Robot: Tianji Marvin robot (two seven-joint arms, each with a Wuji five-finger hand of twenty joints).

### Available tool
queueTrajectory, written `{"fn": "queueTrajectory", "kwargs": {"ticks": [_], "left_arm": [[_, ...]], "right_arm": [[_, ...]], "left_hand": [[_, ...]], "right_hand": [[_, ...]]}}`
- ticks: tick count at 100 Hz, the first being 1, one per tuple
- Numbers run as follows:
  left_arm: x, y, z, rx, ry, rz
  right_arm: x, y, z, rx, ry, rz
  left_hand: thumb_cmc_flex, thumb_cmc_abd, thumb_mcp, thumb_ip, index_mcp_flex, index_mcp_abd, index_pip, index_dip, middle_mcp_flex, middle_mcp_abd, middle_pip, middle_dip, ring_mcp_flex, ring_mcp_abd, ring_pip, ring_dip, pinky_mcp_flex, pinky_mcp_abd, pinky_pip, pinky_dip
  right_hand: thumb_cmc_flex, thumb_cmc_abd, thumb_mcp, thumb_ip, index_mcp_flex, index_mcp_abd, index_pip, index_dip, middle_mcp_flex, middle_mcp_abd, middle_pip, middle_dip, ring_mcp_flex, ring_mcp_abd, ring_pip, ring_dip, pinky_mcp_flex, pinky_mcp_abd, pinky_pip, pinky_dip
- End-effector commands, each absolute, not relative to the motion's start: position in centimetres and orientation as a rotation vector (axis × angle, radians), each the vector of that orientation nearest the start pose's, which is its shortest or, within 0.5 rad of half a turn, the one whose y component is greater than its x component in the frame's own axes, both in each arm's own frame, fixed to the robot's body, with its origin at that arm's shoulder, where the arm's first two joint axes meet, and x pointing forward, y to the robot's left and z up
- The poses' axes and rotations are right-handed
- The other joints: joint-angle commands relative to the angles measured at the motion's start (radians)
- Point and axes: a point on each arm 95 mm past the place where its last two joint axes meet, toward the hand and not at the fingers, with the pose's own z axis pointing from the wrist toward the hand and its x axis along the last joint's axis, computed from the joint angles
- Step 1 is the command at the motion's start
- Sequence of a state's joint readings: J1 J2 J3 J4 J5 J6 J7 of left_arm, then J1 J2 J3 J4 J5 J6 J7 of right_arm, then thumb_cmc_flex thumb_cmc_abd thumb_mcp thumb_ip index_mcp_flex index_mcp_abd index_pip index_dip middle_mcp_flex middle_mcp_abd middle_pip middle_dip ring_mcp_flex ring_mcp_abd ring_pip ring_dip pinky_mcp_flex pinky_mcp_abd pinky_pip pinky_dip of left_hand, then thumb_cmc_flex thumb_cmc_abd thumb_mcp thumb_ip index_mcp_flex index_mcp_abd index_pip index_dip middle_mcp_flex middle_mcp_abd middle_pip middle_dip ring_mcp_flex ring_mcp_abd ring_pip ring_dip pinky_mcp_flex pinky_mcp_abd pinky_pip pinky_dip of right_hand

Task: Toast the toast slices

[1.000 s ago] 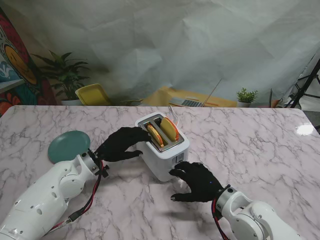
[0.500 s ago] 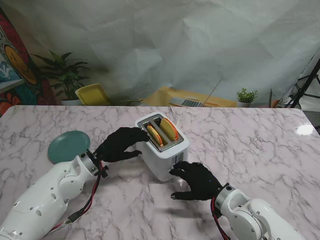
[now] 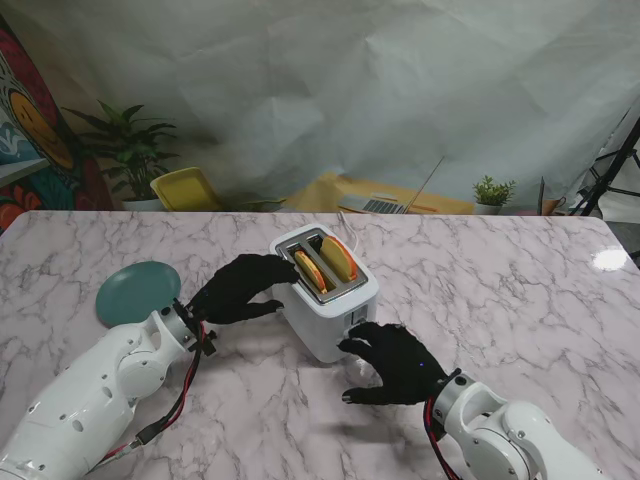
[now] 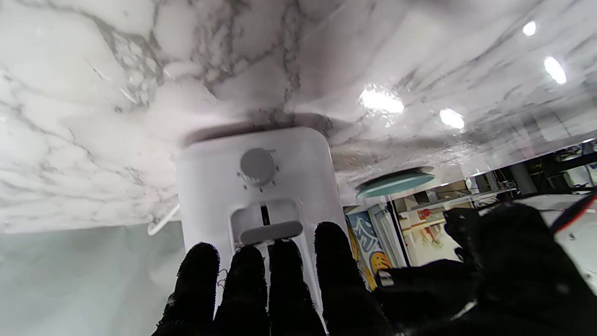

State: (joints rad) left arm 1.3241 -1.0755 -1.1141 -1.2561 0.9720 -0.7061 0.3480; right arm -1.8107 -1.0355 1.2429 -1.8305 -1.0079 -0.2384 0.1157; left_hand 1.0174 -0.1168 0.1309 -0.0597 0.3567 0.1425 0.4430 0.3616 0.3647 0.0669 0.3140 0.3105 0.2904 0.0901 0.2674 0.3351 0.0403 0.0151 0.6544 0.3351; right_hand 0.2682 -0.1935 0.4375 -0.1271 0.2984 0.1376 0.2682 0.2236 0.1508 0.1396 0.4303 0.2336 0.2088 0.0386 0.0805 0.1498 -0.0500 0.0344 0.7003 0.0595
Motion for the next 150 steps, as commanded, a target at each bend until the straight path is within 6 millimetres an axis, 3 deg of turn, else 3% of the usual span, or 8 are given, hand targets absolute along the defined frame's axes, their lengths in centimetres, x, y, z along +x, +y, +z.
{"fn": "queueTrajectory", "kwargs": {"ticks": [1, 38, 68, 82, 113, 133, 150], "left_arm": [[43.2, -0.3, -32.5, -0.774, 1.663, -2.074], [42.8, -0.3, -31.6, -0.745, 1.611, -2.076], [40.6, 0.5, -29.3, -0.708, 1.439, -2.019], [38.8, 1.3, -29.2, -0.770, 1.365, -1.929], [35.2, 3.6, -31.4, -0.928, 1.344, -1.722], [33.9, 4.6, -32.8, -1.061, 1.395, -1.656], [33.3, 4.9, -33.5, -1.115, 1.427, -1.627]], "right_arm": [[30.9, 3.9, -32.6, 1.096, 1.856, 1.651], [29.2, 4.7, -26.2, 0.868, 1.727, 1.772], [28.2, 1.7, -23.5, 0.837, 1.532, 1.738], [27.8, 0.1, -23.0, 0.845, 1.452, 1.718], [27.1, -1.7, -23.1, 0.887, 1.381, 1.676], [27.0, -2.4, -23.9, 0.931, 1.367, 1.652], [27.0, -2.7, -24.7, 0.971, 1.356, 1.641]], "left_hand": [[0.031, 0.029, -0.011, 0.038, 0.031, -0.007, 0.028, 0.015, 0.016, -0.011, -0.004, -0.003, 0.032, 0.006, 0.058, 0.019, -0.007, -0.027, 0.000, 0.000], [0.028, 0.028, -0.010, 0.038, 0.033, -0.007, 0.029, 0.015, 0.018, -0.010, -0.005, -0.003, 0.032, 0.007, 0.056, 0.018, -0.007, -0.023, -0.001, 0.000], [0.023, 0.032, -0.016, 0.037, 0.024, -0.001, 0.017, 0.010, 0.006, -0.004, -0.014, -0.007, 0.020, 0.013, 0.048, 0.015, -0.013, -0.019, -0.009, -0.004], [0.023, 0.046, -0.037, 0.039, 0.007, 0.021, -0.025, -0.003, -0.027, 0.015, -0.036, -0.014, -0.014, 0.030, 0.037, 0.012, -0.028, -0.009, -0.031, -0.014], [0.011, 0.101, -0.135, 0.050, -0.044, 0.081, -0.196, -0.027, -0.129, 0.057, -0.105, -0.032, -0.127, 0.058, -0.011, -0.016, -0.072, -0.005, -0.137, -0.068], [-0.051, 0.132, -0.145, 0.049, -0.095, 0.129, -0.337, -0.037, -0.209, 0.103, -0.187, -0.057, -0.207, 0.084, -0.069, -0.074, -0.070, 0.002, -0.317, -0.147], [-0.072, 0.138, -0.148, 0.049, -0.109, 0.151, -0.373, -0.034, -0.232, 0.121, -0.225, -0.056, -0.223, 0.097, -0.111, -0.093, -0.076, 0.008, -0.379, -0.153]], "right_hand": [[-0.013, 0.036, 0.005, 0.014, -0.012, 0.017, -0.002, 0.007, 0.045, -0.002, 0.044, 0.017, 0.026, -0.007, 0.052, -0.012, -0.015, -0.032, 0.000, 0.007], [-0.015, 0.045, -0.018, 0.015, 0.002, 0.018, -0.005, 0.006, 0.064, 0.004, 0.038, 0.014, 0.043, 0.003, 0.051, -0.014, 0.002, -0.015, 0.007, 0.010], [-0.002, 0.039, -0.036, 0.018, 0.020, 0.019, -0.008, 0.004, 0.080, 0.009, 0.030, 0.012, 0.056, 0.008, 0.048, -0.015, 0.008, -0.009, 0.007, 0.012], [0.003, 0.033, -0.038, 0.019, 0.030, 0.018, -0.009, 0.003, 0.088, 0.009, 0.028, 0.012, 0.062, 0.009, 0.047, -0.016, 0.012, -0.007, 0.006, 0.012], [-0.005, 0.030, -0.032, 0.018, 0.036, 0.016, -0.011, -0.001, 0.094, 0.009, 0.020, 0.010, 0.068, 0.009, 0.041, -0.018, 0.016, -0.006, 0.005, 0.013], [-0.009, 0.031, -0.031, 0.017, 0.034, 0.016, -0.014, -0.004, 0.090, 0.010, 0.016, 0.010, 0.065, 0.008, 0.038, -0.019, 0.014, -0.011, -0.001, 0.011], [-0.007, 0.032, -0.032, 0.017, 0.034, 0.016, -0.015, -0.007, 0.088, 0.010, 0.014, 0.009, 0.063, 0.007, 0.038, -0.019, 0.015, -0.012, -0.004, 0.010]]}}
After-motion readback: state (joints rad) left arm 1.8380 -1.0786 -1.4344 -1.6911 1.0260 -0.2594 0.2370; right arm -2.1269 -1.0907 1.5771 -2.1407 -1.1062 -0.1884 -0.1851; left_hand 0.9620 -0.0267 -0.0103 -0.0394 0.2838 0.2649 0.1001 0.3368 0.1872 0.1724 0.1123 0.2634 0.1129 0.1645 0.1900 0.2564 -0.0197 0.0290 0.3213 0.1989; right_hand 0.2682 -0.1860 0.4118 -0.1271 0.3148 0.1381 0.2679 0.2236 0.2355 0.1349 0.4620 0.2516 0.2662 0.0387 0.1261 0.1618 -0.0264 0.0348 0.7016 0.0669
